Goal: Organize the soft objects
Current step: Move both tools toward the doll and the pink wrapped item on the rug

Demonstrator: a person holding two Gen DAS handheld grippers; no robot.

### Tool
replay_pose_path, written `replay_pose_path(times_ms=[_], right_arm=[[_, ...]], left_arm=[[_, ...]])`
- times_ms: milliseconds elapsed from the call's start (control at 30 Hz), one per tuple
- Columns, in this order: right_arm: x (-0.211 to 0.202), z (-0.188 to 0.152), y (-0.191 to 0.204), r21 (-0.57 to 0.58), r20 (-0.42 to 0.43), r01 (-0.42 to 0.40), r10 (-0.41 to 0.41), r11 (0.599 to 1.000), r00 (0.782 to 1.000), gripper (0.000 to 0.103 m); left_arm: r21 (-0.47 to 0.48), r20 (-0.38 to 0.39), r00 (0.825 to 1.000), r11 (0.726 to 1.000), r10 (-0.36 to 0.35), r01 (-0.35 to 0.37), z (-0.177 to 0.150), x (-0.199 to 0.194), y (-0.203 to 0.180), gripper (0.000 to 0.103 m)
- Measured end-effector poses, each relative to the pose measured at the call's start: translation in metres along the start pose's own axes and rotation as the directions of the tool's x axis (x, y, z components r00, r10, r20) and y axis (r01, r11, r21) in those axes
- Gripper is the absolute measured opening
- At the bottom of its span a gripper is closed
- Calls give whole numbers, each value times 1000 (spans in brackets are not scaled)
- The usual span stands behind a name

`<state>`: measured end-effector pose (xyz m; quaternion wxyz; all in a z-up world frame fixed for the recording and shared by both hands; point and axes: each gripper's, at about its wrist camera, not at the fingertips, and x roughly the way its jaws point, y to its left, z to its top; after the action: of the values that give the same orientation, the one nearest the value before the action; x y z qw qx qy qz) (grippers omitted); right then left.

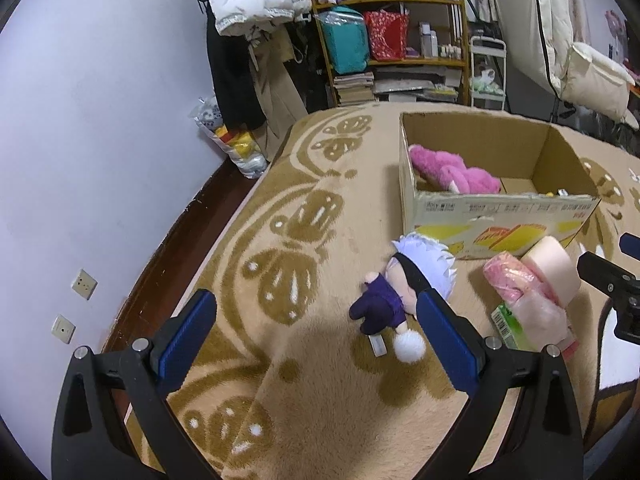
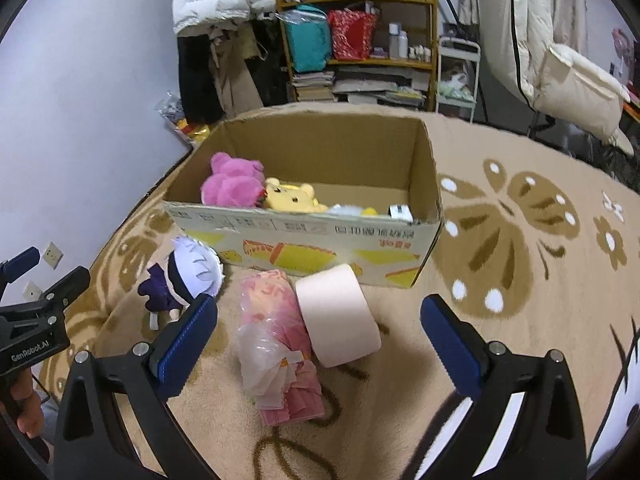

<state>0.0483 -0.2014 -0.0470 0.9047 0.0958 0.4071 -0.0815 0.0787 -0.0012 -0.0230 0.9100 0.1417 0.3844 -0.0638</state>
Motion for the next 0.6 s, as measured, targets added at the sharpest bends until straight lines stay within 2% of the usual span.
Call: replay_pose_path(times_ms=[300, 467, 600], right_arm=[[23, -4, -5, 56, -46, 14, -11, 998, 999, 103], [33, -9, -1, 68, -58, 5, -1, 998, 998, 100], [41, -11, 6, 54, -56, -8, 11, 999, 998, 93]], left_arm=[[57, -37, 999, 998, 1, 2, -1, 21, -13, 99], [57, -46, 999, 998, -16, 18, 2, 36, -16, 99], [51, -44, 999, 998, -28, 31, 5, 48, -18, 99]])
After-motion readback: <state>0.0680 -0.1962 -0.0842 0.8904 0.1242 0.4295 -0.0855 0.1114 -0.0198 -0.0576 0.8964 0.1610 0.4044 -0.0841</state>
